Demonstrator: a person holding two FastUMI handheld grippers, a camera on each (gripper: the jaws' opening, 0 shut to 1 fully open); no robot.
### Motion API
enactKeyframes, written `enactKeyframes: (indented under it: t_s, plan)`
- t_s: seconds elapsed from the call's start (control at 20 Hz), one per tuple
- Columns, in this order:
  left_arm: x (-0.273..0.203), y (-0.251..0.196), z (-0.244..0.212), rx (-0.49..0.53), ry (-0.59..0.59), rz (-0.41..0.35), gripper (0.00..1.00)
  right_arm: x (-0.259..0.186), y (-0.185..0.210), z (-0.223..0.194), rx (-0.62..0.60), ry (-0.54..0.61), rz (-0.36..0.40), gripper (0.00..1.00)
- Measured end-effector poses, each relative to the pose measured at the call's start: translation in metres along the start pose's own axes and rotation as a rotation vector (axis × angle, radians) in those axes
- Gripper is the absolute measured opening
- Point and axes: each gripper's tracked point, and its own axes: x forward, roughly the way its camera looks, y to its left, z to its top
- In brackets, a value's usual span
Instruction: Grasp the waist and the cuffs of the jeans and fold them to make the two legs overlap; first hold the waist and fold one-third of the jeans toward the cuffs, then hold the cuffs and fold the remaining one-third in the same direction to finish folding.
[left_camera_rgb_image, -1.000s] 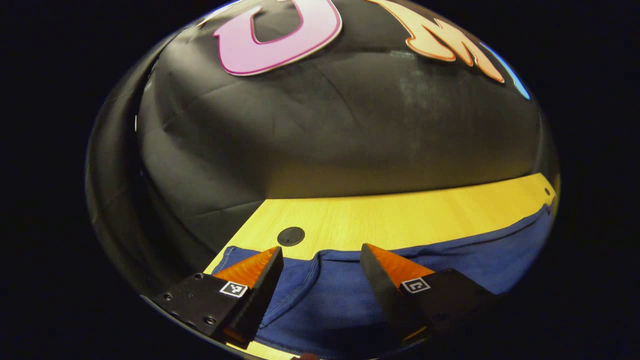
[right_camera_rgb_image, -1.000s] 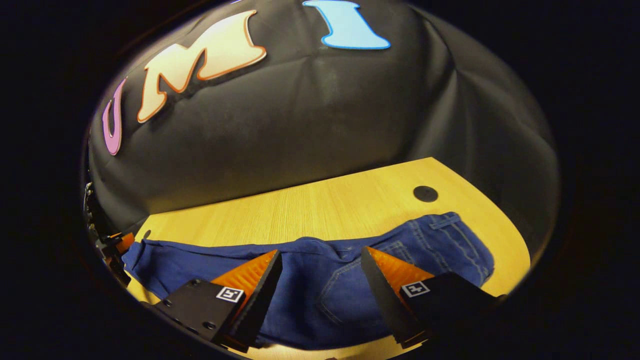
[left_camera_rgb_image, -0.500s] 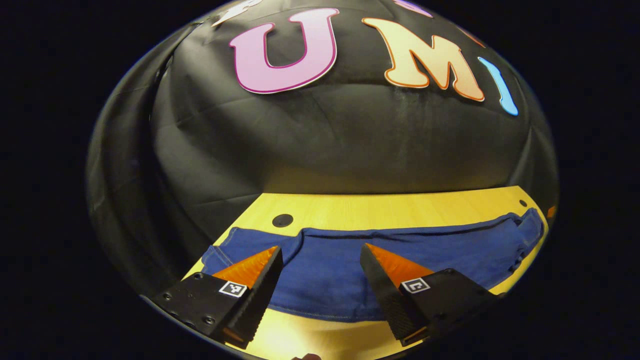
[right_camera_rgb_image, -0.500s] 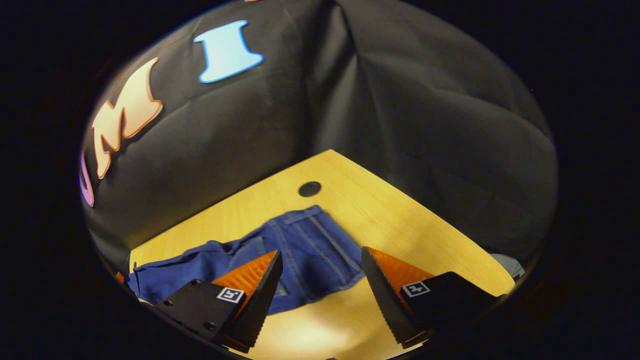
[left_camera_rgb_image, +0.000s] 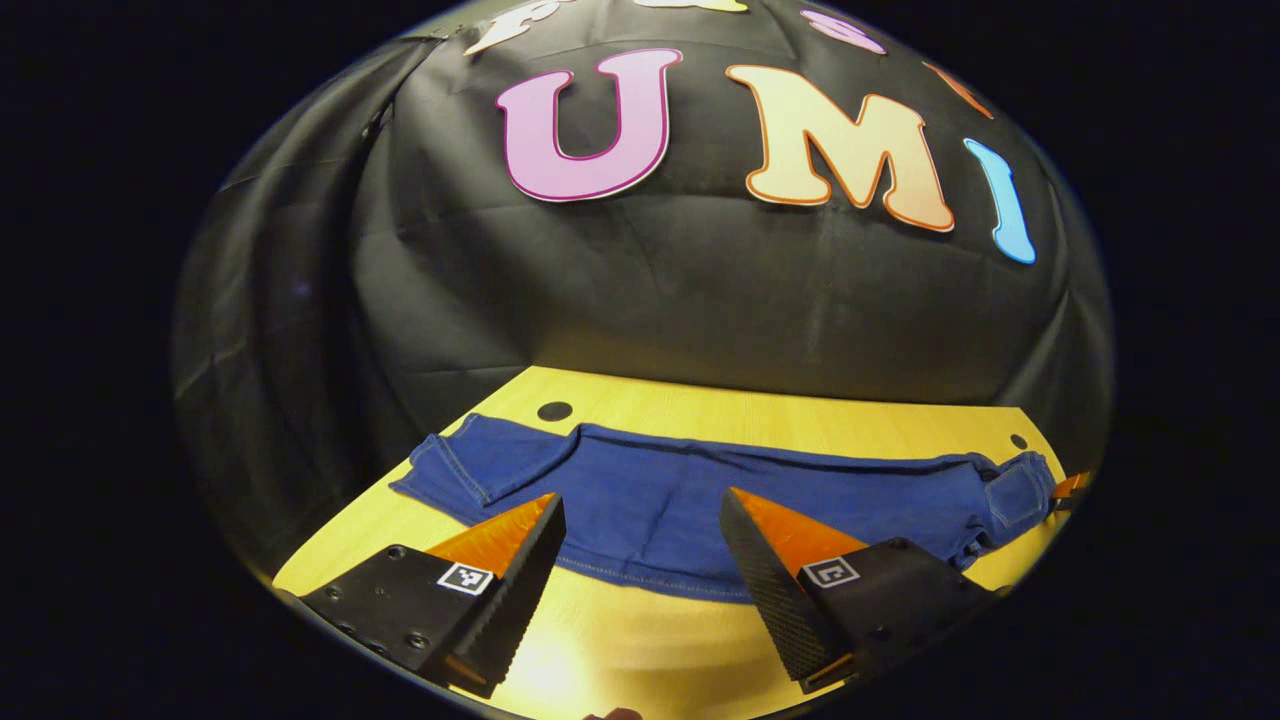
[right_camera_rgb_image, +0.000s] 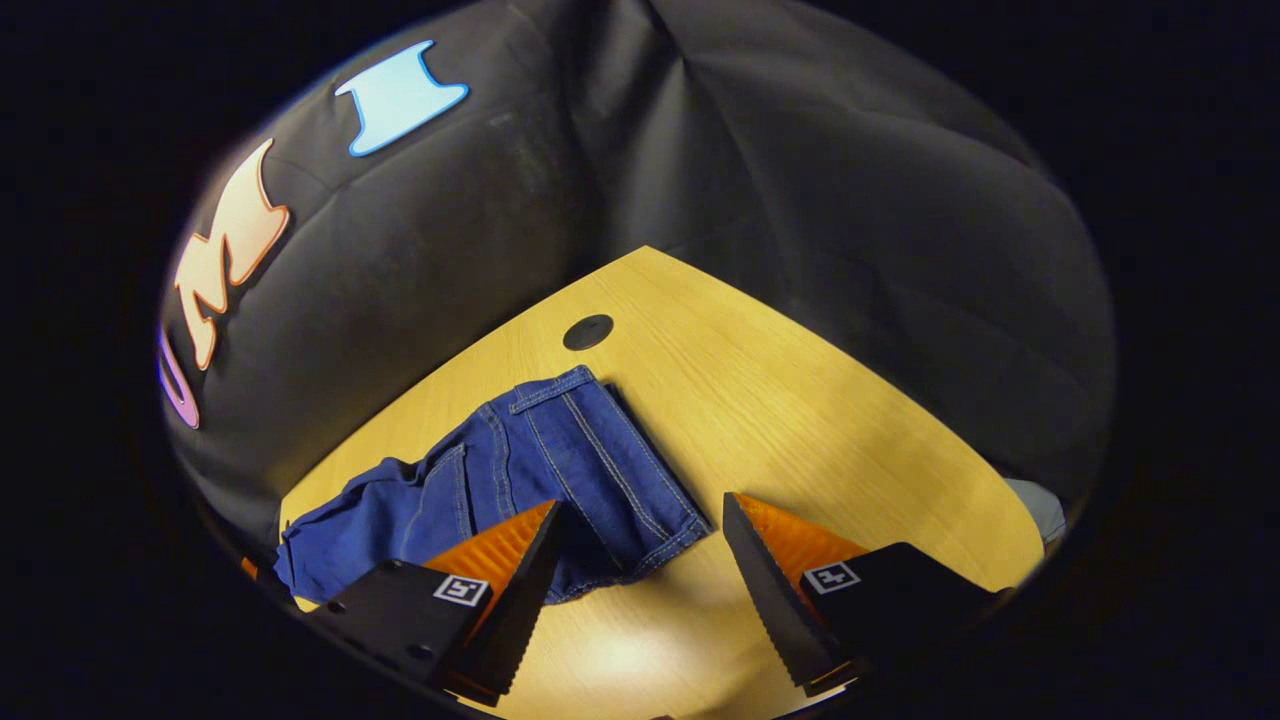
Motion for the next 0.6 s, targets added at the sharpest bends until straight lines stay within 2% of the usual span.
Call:
enactKeyframes:
  t_s: [0.15, 0.2, 0.3, 0.35, 0.45, 0.5, 0.55, 0.6]
  plan:
    - [-0.017, -0.011, -0.009, 0.004, 0.0, 0.029, 0.96, -0.002, 0.002, 0.001, -0.026, -0.026, 0.01, 0.93]
    - [-0.021, -0.016, -0.01, 0.003, -0.001, 0.03, 0.96, -0.002, 0.003, 0.003, -0.037, -0.031, 0.017, 0.98]
    - [-0.029, -0.023, -0.01, -0.002, 0.0, 0.029, 0.96, 0.0, 0.001, -0.001, -0.077, -0.047, -0.005, 0.94]
    - [-0.032, -0.025, -0.011, -0.001, 0.0, 0.031, 0.96, 0.003, 0.008, -0.006, -0.07, -0.039, 0.006, 0.85]
    - [-0.038, -0.029, -0.008, -0.001, -0.006, 0.032, 0.96, 0.007, 0.013, -0.005, -0.067, -0.045, 0.004, 0.6]
    - [-0.039, -0.03, -0.007, -0.002, -0.007, 0.031, 0.96, 0.005, 0.015, -0.01, -0.056, -0.026, 0.018, 0.48]
    - [-0.042, -0.032, -0.006, -0.002, -0.008, 0.027, 0.96, 0.005, 0.017, -0.01, -0.03, -0.018, 0.044, 0.41]
    - [-0.044, -0.031, -0.004, -0.001, -0.01, 0.028, 0.96, 0.005, 0.018, -0.009, 0.018, -0.015, 0.077, 0.3]
